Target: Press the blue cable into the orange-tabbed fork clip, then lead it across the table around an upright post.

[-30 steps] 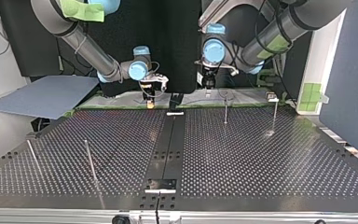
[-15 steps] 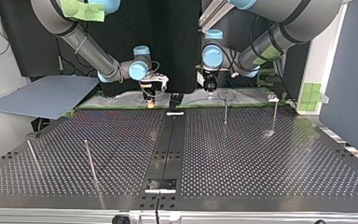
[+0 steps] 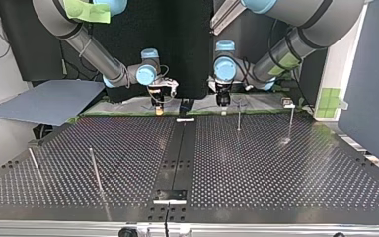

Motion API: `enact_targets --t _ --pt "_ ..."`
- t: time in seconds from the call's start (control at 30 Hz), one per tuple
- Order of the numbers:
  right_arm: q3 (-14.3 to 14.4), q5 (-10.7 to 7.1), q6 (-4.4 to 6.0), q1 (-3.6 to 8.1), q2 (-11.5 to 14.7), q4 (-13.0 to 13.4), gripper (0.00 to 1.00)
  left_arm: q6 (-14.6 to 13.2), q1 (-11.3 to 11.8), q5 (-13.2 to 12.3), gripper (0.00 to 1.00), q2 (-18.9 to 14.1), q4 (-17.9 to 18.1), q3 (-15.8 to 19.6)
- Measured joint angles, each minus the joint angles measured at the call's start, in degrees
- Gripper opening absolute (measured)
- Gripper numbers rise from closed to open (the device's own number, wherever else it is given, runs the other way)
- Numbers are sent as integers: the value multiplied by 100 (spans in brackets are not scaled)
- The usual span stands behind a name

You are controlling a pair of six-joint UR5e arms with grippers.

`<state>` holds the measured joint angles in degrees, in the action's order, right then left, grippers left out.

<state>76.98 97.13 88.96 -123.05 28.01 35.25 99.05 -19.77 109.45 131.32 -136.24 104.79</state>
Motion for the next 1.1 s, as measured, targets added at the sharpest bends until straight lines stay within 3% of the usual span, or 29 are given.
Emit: enact_targets --t 0.3,0.6,0.77,1.1 --pt "1 0 0 1 -1 6 0 -4 146 -45 100 14 -92 -51" --pt "-4 -18 0 -5 -1 -8 0 -14 213 -130 100 360 -286 -259" --pt "-4 -25 0 0 -1 -16 0 -17 215 -60 100 529 -359 -395" --pt "-4 -27 0 2 0 -16 0 -128 217 38 100 552 -356 -507"
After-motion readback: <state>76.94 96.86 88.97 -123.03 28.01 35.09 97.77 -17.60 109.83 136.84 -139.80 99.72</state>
